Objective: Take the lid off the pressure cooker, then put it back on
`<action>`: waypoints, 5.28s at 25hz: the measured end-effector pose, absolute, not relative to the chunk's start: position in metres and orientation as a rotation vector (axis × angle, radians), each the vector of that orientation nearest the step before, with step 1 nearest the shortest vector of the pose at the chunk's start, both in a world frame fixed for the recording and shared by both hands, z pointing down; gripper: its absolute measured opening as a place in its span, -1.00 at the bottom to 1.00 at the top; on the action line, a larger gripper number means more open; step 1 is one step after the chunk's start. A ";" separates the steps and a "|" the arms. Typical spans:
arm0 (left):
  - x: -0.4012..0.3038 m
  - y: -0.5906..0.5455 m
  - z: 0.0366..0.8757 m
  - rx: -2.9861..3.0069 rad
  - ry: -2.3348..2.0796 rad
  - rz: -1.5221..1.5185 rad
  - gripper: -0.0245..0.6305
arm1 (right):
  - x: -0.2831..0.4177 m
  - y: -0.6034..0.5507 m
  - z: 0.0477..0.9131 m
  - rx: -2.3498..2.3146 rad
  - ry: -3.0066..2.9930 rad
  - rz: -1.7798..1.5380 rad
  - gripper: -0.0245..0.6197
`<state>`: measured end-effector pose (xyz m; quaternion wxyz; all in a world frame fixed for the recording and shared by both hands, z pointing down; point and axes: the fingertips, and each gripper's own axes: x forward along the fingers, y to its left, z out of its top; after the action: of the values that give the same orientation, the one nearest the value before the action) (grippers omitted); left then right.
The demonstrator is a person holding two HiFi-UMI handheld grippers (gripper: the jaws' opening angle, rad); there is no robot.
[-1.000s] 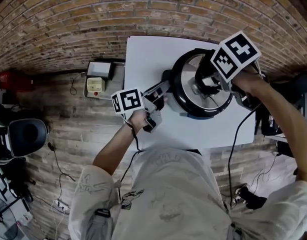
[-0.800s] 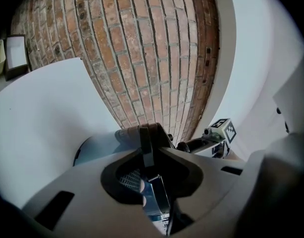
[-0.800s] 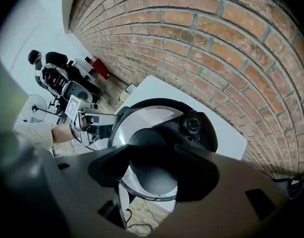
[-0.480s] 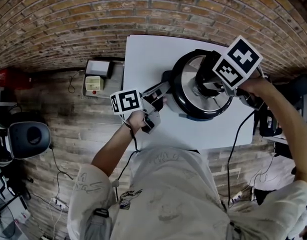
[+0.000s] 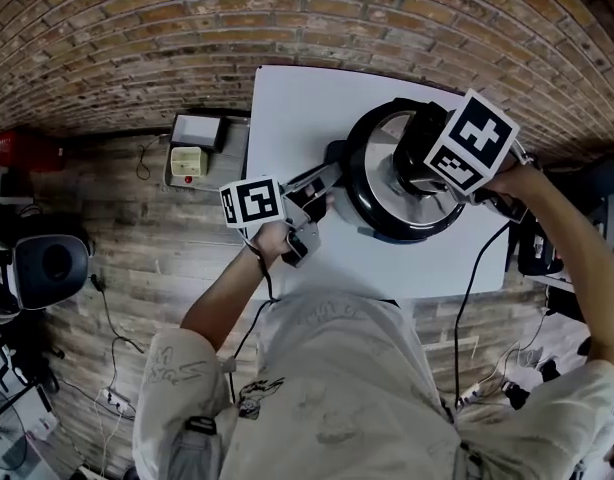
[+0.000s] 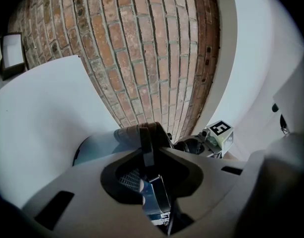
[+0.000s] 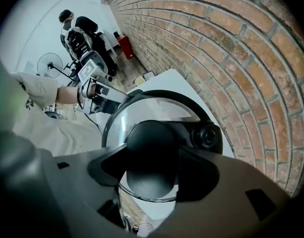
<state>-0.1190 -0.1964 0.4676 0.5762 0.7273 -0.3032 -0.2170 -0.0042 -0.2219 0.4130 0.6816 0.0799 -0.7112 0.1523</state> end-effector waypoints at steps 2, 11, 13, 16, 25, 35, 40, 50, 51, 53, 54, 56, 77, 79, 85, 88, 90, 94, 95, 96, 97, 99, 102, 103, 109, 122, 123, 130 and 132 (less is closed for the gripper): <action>-0.119 -0.197 0.468 1.703 -0.710 -0.508 -0.65 | -0.004 -0.222 0.413 0.183 -1.590 0.325 -0.01; -0.120 -0.197 0.467 1.705 -0.704 -0.517 -0.64 | -0.004 -0.224 0.413 0.217 -1.599 0.337 -0.02; -0.119 -0.198 0.467 1.703 -0.704 -0.520 -0.64 | -0.004 -0.224 0.412 0.220 -1.603 0.345 -0.02; -0.119 -0.197 0.467 1.696 -0.697 -0.527 -0.64 | -0.003 -0.224 0.405 0.230 -1.600 0.377 -0.02; -0.120 -0.197 0.468 1.691 -0.694 -0.534 -0.65 | 0.017 -0.239 0.367 0.313 -1.617 0.409 -0.02; -0.117 -0.198 0.461 1.655 -0.663 -0.609 -0.65 | 0.047 -0.238 0.347 0.371 -1.647 0.438 -0.02; -0.122 -0.197 0.466 1.668 -0.737 -0.583 -0.60 | 0.073 -0.234 0.342 0.409 -1.658 0.475 -0.02; -0.128 -0.197 0.471 1.642 -0.839 -0.618 -0.47 | 0.139 -0.217 0.339 0.478 -1.666 0.565 -0.02; -0.129 -0.197 0.472 1.637 -0.850 -0.620 -0.46 | 0.146 -0.215 0.340 0.484 -1.666 0.572 -0.02; -0.130 -0.198 0.474 1.629 -0.869 -0.628 -0.46 | 0.159 -0.212 0.343 0.495 -1.666 0.580 -0.02; -0.130 -0.198 0.474 1.621 -0.874 -0.637 -0.47 | 0.165 -0.210 0.344 0.499 -1.666 0.586 -0.02; -0.132 -0.197 0.477 1.599 -0.887 -0.647 -0.53 | 0.176 -0.205 0.348 0.505 -1.670 0.606 -0.02; -0.140 -0.196 0.474 1.552 -0.983 -0.749 -0.63 | 0.273 -0.159 0.419 0.541 -1.642 0.772 -0.02; -0.140 -0.197 0.474 1.554 -0.986 -0.752 -0.63 | 0.276 -0.156 0.436 0.539 -1.633 0.785 -0.02; -0.140 -0.196 0.473 1.549 -1.003 -0.758 -0.63 | 0.276 -0.159 0.480 0.539 -1.609 0.755 -0.02; -0.139 -0.197 0.473 1.546 -0.999 -0.763 -0.63 | 0.272 -0.162 0.497 0.540 -1.595 0.725 -0.02; -0.138 -0.197 0.472 1.547 -0.999 -0.765 -0.63 | 0.268 -0.163 0.509 0.538 -1.584 0.709 -0.02; -0.140 -0.196 0.472 1.542 -0.998 -0.770 -0.63 | 0.262 -0.166 0.530 0.537 -1.558 0.665 -0.02; -0.140 -0.196 0.472 1.542 -0.996 -0.771 -0.63 | 0.261 -0.166 0.535 0.538 -1.548 0.651 -0.02; -0.140 -0.196 0.472 1.543 -0.994 -0.772 -0.63 | 0.261 -0.167 0.540 0.537 -1.538 0.636 -0.02; -0.140 -0.196 0.473 1.543 -0.993 -0.774 -0.63 | 0.261 -0.167 0.545 0.536 -1.528 0.622 -0.02; -0.139 -0.195 0.473 1.540 -0.990 -0.776 -0.63 | 0.261 -0.168 0.554 0.533 -1.513 0.603 -0.02; -0.139 -0.195 0.473 1.538 -0.985 -0.781 -0.63 | 0.257 -0.169 0.564 0.534 -1.512 0.605 -0.02; -0.139 -0.195 0.472 1.540 -0.985 -0.783 -0.63 | 0.256 -0.169 0.567 0.535 -1.515 0.607 -0.02; -0.140 -0.195 0.473 1.540 -0.990 -0.778 -0.63 | 0.249 -0.169 0.583 0.520 -1.510 0.597 -0.01; -0.139 -0.194 0.471 1.529 -0.988 -0.786 -0.63 | 0.240 -0.165 0.610 0.510 -1.515 0.596 -0.01; -0.139 -0.194 0.471 1.530 -0.987 -0.788 -0.64 | 0.240 -0.165 0.610 0.508 -1.512 0.597 -0.01; -0.138 -0.194 0.472 1.531 -0.987 -0.790 -0.64 | 0.241 -0.164 0.611 0.503 -1.503 0.600 -0.01; -0.138 -0.194 0.472 1.532 -0.988 -0.789 -0.64 | 0.241 -0.165 0.611 0.502 -1.503 0.598 -0.01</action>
<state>-0.1384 -0.1942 0.4721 0.5463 0.6460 -0.4165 -0.3327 0.2409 -0.1645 0.6107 0.6622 0.2221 -0.6650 0.2646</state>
